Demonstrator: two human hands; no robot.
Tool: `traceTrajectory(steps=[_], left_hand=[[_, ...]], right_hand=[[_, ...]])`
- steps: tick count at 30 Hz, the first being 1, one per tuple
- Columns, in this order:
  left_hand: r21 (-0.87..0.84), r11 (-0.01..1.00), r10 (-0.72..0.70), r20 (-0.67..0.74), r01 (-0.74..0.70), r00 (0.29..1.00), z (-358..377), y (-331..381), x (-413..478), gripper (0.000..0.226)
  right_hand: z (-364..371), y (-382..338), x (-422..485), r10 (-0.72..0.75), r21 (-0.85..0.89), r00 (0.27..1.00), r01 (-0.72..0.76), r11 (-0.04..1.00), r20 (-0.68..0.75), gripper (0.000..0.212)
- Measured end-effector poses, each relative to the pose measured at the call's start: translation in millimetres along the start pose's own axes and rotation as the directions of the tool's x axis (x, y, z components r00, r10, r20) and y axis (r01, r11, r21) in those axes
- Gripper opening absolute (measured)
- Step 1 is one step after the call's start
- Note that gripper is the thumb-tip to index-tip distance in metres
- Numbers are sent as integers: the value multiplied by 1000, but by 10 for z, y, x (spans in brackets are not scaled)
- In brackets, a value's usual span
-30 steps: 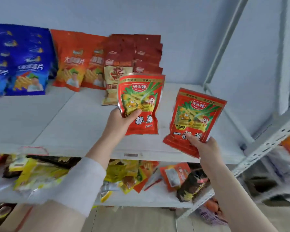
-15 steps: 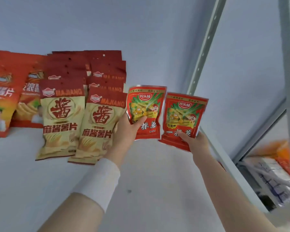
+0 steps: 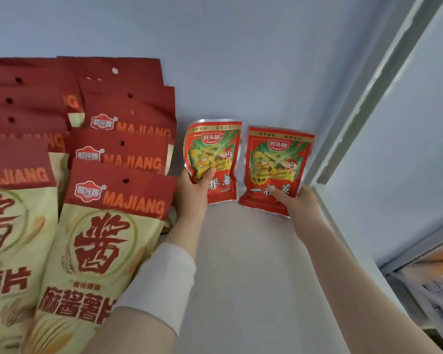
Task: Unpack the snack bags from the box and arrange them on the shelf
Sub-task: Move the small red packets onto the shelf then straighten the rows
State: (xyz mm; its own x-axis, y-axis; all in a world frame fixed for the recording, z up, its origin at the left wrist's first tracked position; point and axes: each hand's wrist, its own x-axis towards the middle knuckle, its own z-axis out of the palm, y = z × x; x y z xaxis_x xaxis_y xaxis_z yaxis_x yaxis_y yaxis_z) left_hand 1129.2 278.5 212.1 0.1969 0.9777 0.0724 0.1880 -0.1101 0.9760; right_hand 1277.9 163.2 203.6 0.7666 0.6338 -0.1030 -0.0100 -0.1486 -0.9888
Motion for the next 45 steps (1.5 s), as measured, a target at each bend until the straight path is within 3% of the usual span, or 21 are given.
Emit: traceTrajectory(steps=[6,10,19,23,27,30,32,35,37,39,42,45], left_hand=[[-19,1000,-23,-91,21,996,109,-73,219,20],[-40,999,1,-129,-6,992,140,-84,257,45],[82,994,95,-314,-73,945,309,-125,212,59],[99,992,-44,-344,83,938,390,-101,87,80],[52,986,-132,-324,156,937,410,-172,-40,93],[76,990,-91,-310,120,946,400,-158,-212,88],[174,985,40,-292,12,956,353,-125,-402,77],[488,834,326,-61,-256,943,207,-78,-706,61],[681,622,371,179,-387,911,49,-59,-878,51],[768,418,364,348,-485,864,-146,-6,-1082,42],[819,178,377,455,-545,807,-499,90,-1467,31],[849,81,378,459,-522,804,-941,112,-1891,26]], right_hand=[[123,43,408,-38,-51,995,43,998,97,32],[131,69,490,-79,-92,990,89,992,114,40],[230,116,355,-174,-158,983,164,974,-53,64],[257,166,281,-176,-187,975,148,971,-139,82],[252,182,144,-201,-310,957,131,942,-208,85],[212,194,-8,-253,-410,940,144,901,-227,80],[157,208,-181,-289,-510,935,151,847,-204,75],[86,187,-499,-340,-729,937,182,660,-74,63],[61,163,-726,-344,-843,938,220,491,44,58],[52,123,-994,-318,-895,936,268,357,154,57],[54,84,-1478,-276,-909,917,351,225,286,55],[84,83,-2029,-267,-887,884,434,160,384,53]])
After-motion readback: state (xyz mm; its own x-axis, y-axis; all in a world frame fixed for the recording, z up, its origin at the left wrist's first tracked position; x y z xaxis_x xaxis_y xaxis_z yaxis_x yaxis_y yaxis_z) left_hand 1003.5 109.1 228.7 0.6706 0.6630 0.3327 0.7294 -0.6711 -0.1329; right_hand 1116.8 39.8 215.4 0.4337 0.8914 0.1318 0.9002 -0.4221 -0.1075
